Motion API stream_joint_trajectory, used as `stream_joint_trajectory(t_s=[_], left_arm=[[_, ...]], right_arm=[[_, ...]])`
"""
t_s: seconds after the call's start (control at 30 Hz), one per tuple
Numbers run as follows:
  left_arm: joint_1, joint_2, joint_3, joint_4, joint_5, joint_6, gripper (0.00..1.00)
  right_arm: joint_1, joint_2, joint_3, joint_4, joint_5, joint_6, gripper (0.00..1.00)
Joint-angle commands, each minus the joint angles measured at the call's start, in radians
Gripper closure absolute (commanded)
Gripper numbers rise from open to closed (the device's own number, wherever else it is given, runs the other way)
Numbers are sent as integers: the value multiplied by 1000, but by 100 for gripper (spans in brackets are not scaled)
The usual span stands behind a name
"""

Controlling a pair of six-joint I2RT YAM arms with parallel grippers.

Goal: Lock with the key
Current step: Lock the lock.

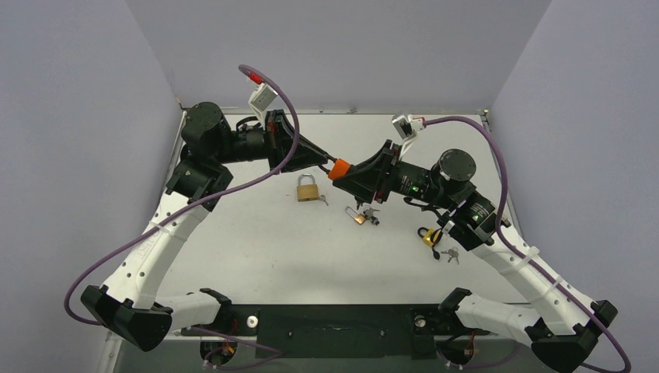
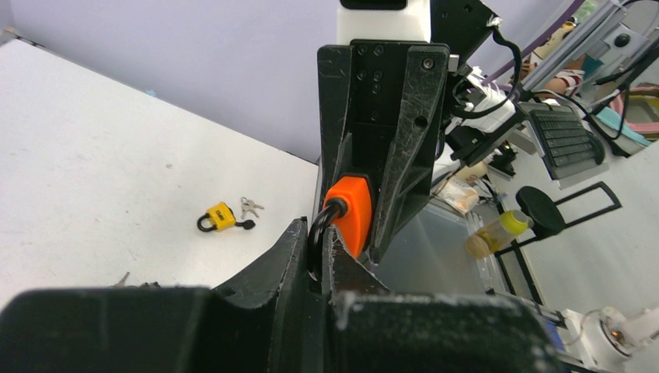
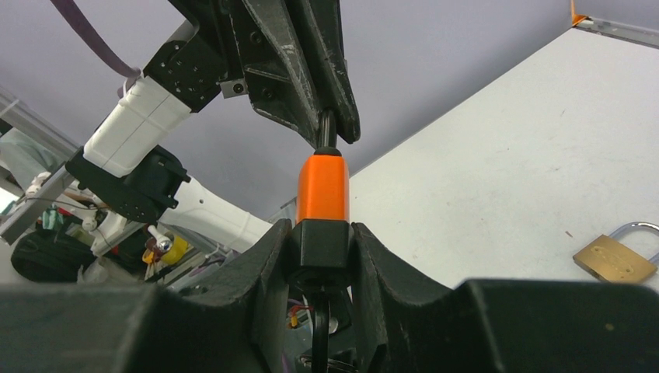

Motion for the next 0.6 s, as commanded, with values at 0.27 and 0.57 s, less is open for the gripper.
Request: stream_joint_trajectory(t_s=[0.27,0.57], left_arm=[[-78,-10,-33,-52,-33,24,100],[-124,-11,-49,-62,-42,25,100]], right_arm=[[14,54,16,291,-19,67,100],[18,99,59,277,-10,49,100]])
